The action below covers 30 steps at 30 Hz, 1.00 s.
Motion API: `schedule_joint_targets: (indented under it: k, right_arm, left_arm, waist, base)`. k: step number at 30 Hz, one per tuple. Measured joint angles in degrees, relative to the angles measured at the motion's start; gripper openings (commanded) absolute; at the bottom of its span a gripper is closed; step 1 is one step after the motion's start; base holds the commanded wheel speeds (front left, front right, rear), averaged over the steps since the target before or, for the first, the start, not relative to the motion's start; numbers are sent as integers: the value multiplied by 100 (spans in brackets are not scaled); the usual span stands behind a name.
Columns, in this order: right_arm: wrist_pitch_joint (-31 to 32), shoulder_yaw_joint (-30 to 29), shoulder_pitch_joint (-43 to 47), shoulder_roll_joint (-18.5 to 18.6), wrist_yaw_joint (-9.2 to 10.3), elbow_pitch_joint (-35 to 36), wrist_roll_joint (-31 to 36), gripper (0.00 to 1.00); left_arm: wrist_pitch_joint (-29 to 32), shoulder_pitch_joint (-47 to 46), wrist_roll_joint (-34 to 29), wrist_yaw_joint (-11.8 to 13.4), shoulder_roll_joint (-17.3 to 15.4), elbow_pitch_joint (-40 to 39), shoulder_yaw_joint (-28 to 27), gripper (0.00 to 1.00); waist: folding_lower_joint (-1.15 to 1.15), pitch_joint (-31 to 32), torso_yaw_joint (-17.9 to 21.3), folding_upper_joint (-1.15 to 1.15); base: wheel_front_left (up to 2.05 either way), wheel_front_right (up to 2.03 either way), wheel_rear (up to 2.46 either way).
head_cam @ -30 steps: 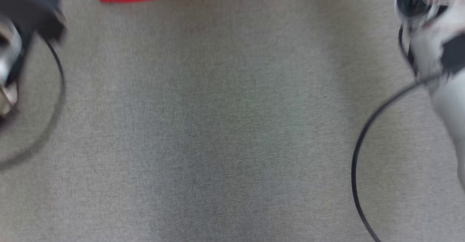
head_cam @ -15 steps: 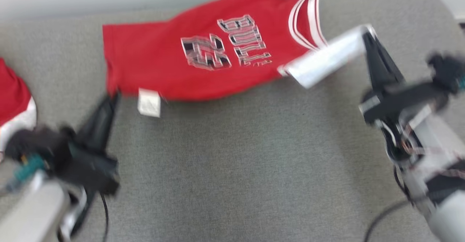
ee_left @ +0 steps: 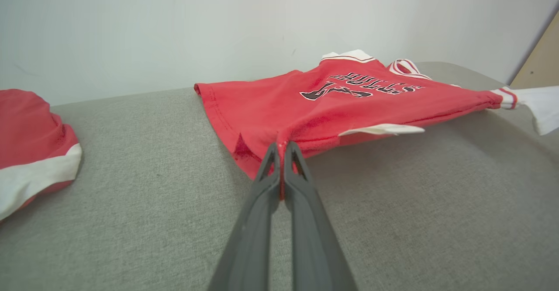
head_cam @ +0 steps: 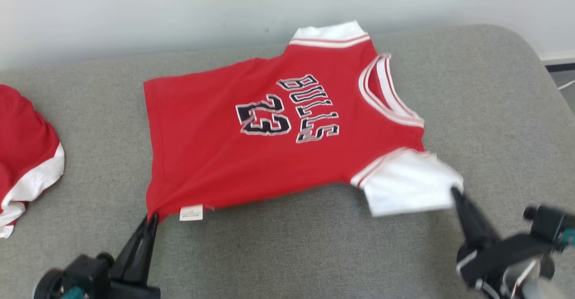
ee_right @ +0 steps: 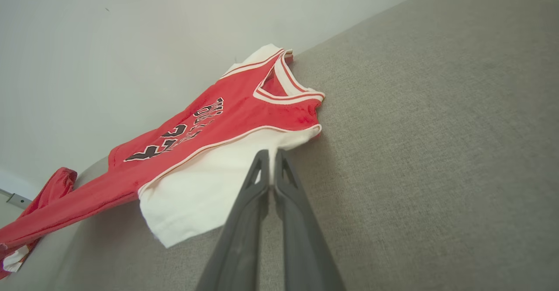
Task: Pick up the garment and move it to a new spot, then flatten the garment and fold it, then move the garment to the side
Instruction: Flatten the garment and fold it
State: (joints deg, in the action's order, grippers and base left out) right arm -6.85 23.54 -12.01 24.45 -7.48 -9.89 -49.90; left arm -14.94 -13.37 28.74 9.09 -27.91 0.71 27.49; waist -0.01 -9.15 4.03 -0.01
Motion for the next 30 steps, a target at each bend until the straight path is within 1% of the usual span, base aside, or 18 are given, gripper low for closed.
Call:
schedule_joint_targets:
  k: [5, 12, 13, 20, 24, 26, 30]
  right_arm:
    - [625, -274, 798, -207, 0, 404, 169, 0]
    - [1611, -665, 1686, -411, 0, 1025, 301, 0]
    - [1611, -665, 1686, -411, 0, 1025, 301, 0]
    - [2437, -918, 2198, -568, 0, 1601, 316, 0]
    - [2535, -1058, 2226, -680, 0, 1768, 521, 0]
    - [2429, -1080, 2205, -778, 0, 1858, 552, 0]
    - [2141, -1113, 2013, -860, 0, 1913, 722, 0]
  left_arm:
    - [0, 541, -205, -86, 309, 148, -439, 0]
    - [0, 999, -501, -271, 530, 399, -911, 0]
    - [0, 999, -501, -271, 530, 399, -911, 0]
    - [0, 1247, -777, -406, 675, 600, -1152, 0]
    - [0, 1246, -853, -521, 799, 648, -1269, 0]
    - [0, 1238, -929, -568, 848, 668, -1328, 0]
    - [0, 1182, -1027, -648, 912, 648, -1463, 0]
  waist:
    - [0, 174, -2, 0]
    - [1, 340, 6, 1]
    - [1, 340, 6, 1]
    - [1, 403, 18, 1]
    - [1, 373, -7, 1]
    - [1, 350, -13, 1]
    - [2, 308, -12, 1]
  base:
    - [0, 0, 0]
    - [0, 0, 0]
    - [0, 0, 0]
    - [0, 0, 0]
    - [0, 0, 0]
    - [0, 0, 0]
    - [0, 0, 0]
